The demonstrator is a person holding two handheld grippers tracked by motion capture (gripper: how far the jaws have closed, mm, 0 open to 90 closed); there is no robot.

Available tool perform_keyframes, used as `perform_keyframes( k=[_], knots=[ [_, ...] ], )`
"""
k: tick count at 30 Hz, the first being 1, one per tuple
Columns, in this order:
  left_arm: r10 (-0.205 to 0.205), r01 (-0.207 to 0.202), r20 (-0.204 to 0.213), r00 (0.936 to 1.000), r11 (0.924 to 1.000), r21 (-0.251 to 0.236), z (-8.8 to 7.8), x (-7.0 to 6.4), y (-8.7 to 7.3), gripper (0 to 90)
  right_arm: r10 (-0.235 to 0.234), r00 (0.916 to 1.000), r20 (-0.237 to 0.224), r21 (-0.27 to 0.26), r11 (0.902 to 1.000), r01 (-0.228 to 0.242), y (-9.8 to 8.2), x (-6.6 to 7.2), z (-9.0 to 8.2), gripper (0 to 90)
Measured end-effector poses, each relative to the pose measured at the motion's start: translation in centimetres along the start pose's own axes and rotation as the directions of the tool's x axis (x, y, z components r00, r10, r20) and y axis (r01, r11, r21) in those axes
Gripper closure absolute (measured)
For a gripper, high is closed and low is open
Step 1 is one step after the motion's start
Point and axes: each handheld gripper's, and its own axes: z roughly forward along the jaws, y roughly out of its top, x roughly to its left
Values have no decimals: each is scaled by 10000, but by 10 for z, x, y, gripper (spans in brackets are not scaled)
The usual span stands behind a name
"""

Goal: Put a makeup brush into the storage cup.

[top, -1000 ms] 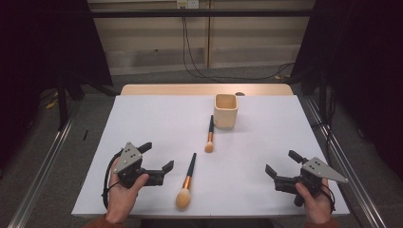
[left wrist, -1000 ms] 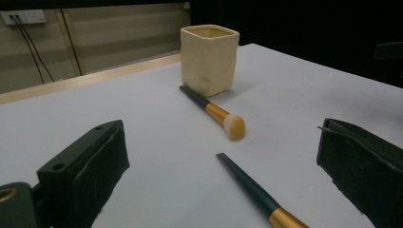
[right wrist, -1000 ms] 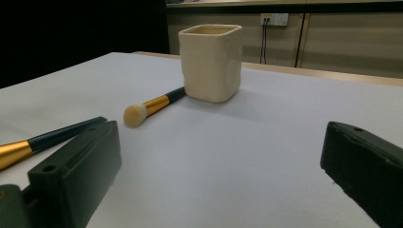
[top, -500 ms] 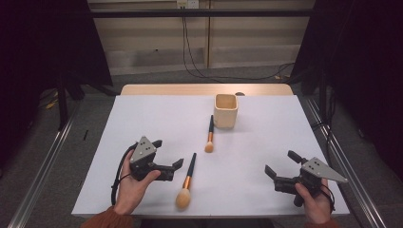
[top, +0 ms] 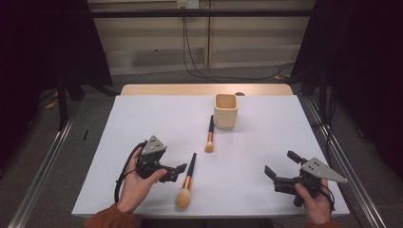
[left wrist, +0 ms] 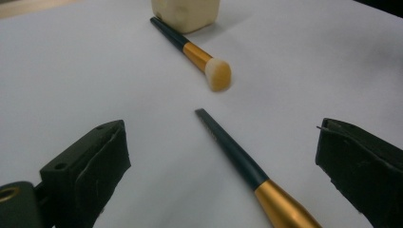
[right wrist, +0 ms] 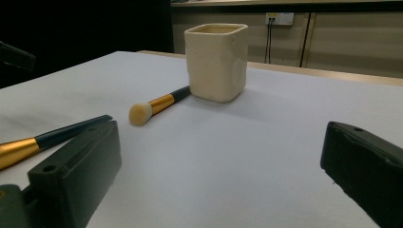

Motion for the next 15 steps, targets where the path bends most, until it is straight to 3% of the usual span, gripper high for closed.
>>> perform_keyframes(
  k=[5, 6, 8, 10, 11, 12, 15],
  knots=[
    [98, -109, 158, 9998, 9974, 711, 2, -3, 4, 43, 22, 10000, -31, 28, 10000, -22, 0, 0, 1, 0],
    [-8, -35, 365, 9993, 9931, 1175, 3, -5, 8, 44, 17, 10000, -52, 38, 10000, -17, 0, 0, 1, 0],
    [27, -74, 367, 9993, 9916, 1289, 4, -5, 9, 44, 15, 10000, -78, 42, 10000, -14, 0, 0, 1, 0],
    [-118, 36, 431, 9990, 9826, 1858, 5, -6, 13, 49, 34, 10000, -86, 56, 10000, -34, 0, 0, 1, 0],
    [-118, 36, 431, 9990, 9826, 1858, 5, -6, 13, 49, 53, 10000, -83, 52, 10000, -53, 0, 0, 1, 0],
    [-59, 26, 160, 9999, 9797, 2003, 6, -7, 15, 49, 32, 10000, -86, 58, 10000, -32, 0, 0, 1, 0],
    [-254, 202, 206, 9995, 9748, 2223, 8, -6, 16, 50, 57, 9999, -85, 93, 9999, -56, 0, 0, 1, 0]
  ],
)
